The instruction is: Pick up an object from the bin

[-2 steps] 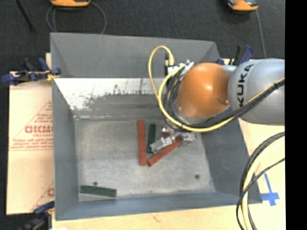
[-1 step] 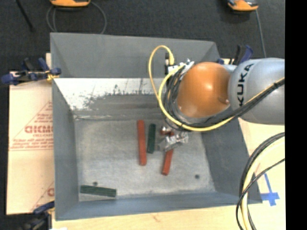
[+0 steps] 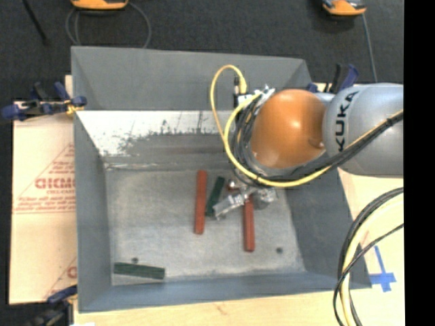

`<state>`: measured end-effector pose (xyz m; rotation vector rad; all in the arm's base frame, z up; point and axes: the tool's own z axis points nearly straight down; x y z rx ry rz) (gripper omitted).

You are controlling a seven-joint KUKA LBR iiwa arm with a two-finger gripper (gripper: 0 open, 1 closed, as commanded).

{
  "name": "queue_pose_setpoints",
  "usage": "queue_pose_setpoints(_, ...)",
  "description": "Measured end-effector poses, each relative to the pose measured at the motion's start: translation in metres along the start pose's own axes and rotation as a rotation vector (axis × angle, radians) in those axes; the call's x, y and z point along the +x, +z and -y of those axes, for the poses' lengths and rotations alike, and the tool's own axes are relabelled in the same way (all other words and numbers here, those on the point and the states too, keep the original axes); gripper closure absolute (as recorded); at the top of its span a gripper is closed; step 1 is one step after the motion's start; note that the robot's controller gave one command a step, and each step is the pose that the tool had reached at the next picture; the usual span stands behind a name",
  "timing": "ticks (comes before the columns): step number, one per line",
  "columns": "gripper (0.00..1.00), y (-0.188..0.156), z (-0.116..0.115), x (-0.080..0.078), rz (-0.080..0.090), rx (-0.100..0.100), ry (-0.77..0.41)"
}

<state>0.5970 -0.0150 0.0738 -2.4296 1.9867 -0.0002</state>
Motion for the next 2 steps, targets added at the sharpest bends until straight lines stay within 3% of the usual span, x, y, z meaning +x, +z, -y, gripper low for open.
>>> queue_pose_setpoints(1, 1.00, 0.000, 0.000, 0.000, 0.000, -0.001, 0.001)
queue_pose_setpoints(2, 1.00, -0.139, 0.015, 0.020, -0.005, 0.008, -0.074)
